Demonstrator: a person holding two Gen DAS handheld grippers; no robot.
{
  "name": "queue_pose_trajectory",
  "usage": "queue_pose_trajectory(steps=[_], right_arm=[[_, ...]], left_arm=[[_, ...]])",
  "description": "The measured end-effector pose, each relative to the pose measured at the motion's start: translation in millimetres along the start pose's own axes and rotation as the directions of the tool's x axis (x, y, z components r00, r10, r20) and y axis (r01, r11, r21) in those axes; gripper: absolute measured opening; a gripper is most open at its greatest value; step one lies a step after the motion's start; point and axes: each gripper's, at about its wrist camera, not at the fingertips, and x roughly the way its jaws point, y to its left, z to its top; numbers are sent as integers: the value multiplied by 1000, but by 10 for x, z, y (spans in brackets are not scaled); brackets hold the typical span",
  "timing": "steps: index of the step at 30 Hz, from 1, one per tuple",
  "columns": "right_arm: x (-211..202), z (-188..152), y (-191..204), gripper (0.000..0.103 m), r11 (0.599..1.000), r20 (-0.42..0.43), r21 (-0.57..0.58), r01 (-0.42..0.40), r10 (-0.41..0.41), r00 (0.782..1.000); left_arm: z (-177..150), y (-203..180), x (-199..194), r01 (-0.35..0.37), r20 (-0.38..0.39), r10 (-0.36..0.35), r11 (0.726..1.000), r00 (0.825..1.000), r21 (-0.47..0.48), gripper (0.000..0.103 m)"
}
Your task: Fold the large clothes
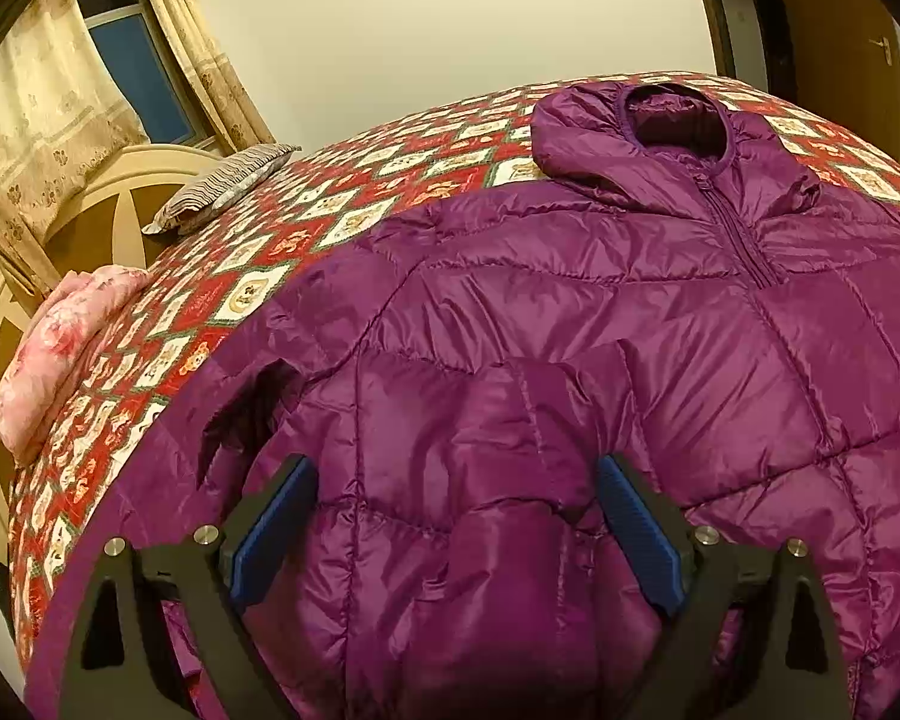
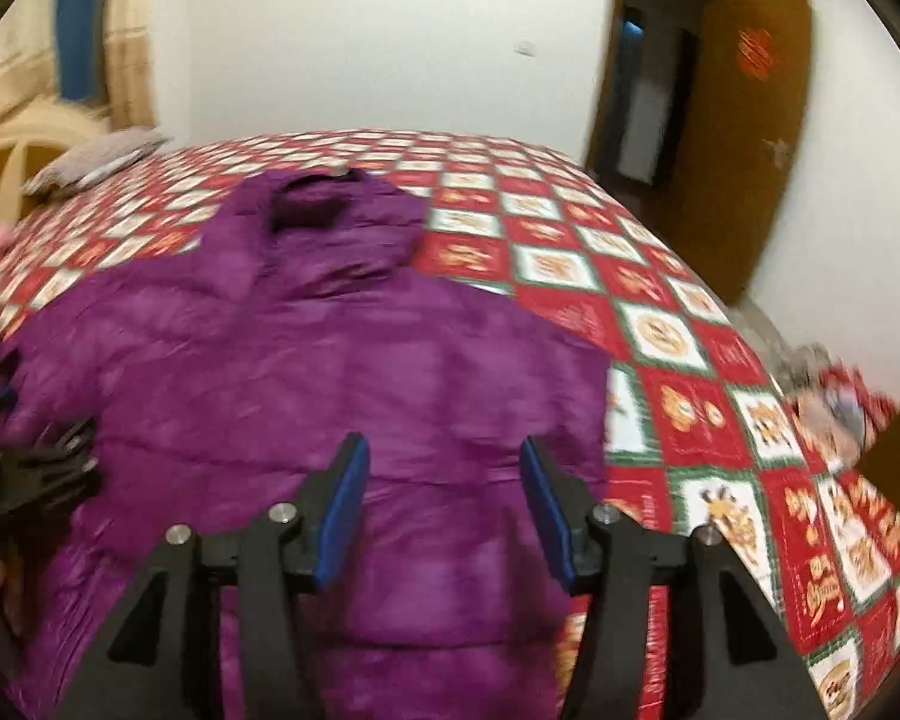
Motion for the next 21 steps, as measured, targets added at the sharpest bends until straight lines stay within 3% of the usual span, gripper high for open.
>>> queue_pose_trajectory(steps=[4,21], right_arm=[[322,-162,115,55,1000,-88,1,-15,15,996],[441,-224,208,56,999,-87,-31,25,-28,996]], left_arm=[[-9,27,8,15,-6,-15,1000,1000,-15,96],[-11,14,22,12,-6,-13,1000,1000,-15,97]])
